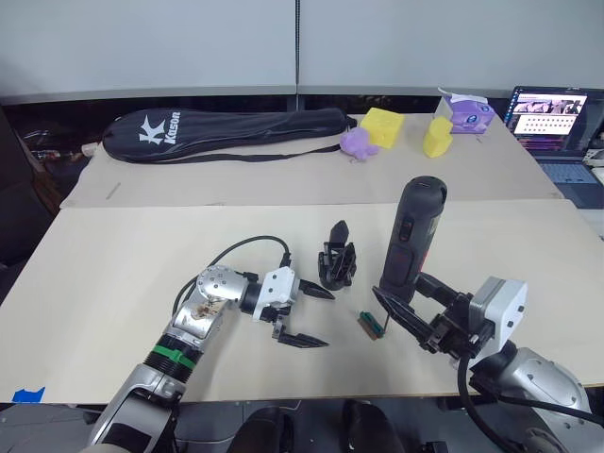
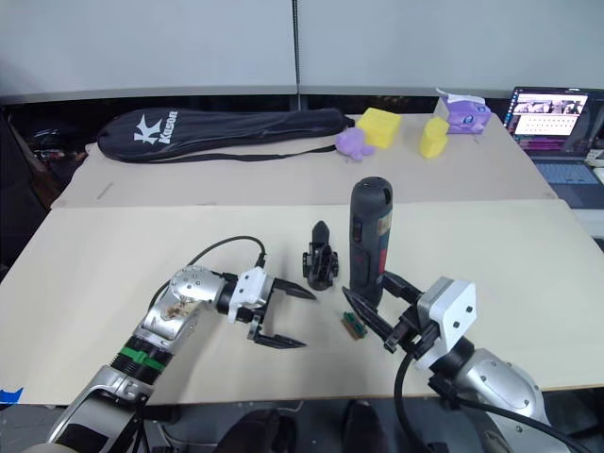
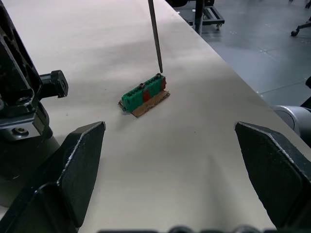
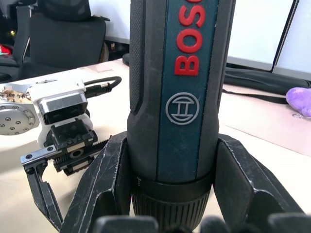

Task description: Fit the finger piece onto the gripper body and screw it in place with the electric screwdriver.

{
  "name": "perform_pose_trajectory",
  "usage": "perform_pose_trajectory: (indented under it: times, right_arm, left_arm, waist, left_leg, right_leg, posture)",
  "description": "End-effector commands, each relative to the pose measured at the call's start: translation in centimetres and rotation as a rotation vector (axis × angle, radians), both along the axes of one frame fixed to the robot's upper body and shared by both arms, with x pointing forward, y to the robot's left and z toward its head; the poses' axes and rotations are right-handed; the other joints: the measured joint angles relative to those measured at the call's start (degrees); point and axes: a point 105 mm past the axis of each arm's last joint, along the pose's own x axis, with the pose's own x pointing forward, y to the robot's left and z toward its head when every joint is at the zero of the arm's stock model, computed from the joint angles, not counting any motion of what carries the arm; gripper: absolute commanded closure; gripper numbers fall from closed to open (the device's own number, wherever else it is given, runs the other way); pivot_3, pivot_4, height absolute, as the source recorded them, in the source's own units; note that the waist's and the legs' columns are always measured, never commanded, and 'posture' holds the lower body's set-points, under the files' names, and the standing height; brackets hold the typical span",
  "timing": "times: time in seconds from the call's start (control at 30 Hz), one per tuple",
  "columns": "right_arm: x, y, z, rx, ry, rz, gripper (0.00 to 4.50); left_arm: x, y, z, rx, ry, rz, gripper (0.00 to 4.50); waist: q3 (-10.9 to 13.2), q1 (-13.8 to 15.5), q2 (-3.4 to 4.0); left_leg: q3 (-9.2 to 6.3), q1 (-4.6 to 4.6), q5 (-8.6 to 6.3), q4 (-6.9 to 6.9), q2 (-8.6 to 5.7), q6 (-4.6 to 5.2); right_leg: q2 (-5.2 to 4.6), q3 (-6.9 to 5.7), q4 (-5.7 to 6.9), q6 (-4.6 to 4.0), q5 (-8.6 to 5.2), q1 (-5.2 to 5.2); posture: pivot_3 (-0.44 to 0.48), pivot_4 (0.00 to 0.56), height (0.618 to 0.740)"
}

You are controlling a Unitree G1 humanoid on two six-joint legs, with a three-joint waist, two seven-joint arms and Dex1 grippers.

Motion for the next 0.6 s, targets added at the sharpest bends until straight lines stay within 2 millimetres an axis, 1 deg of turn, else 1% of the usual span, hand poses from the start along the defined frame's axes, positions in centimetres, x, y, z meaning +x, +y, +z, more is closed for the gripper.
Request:
perform_pose_trajectory:
  times: [0.03,0.6]
  right_arm:
    - [-0.72,0.4,1.95,0.015,-0.099,0.028,2.58]
    - [-0.33,0.28,1.52,0.012,-0.085,0.022,2.58]
  left_arm:
    - [-0.05,-0.15,0.32,-0.007,-0.024,-0.016,0.0]
    - [-0.09,-0.05,0.23,-0.008,-0.023,-0.015,0.0]
  waist:
    - [0.0,0.02,0.0]
    - [0.0,0.01,0.0]
  left_leg:
    - [0.0,0.0,0.0,0.0,0.0,0.0]
    - [0.0,0.0,0.0,0.0,0.0,0.0]
  right_leg:
    - [0.0,0.0,0.0,0.0,0.0,0.0]
    - [0.0,0.0,0.0,0.0,0.0,0.0]
  posture:
    - [0.0,0.15,0.723]
    - [0.0,0.15,0.723]
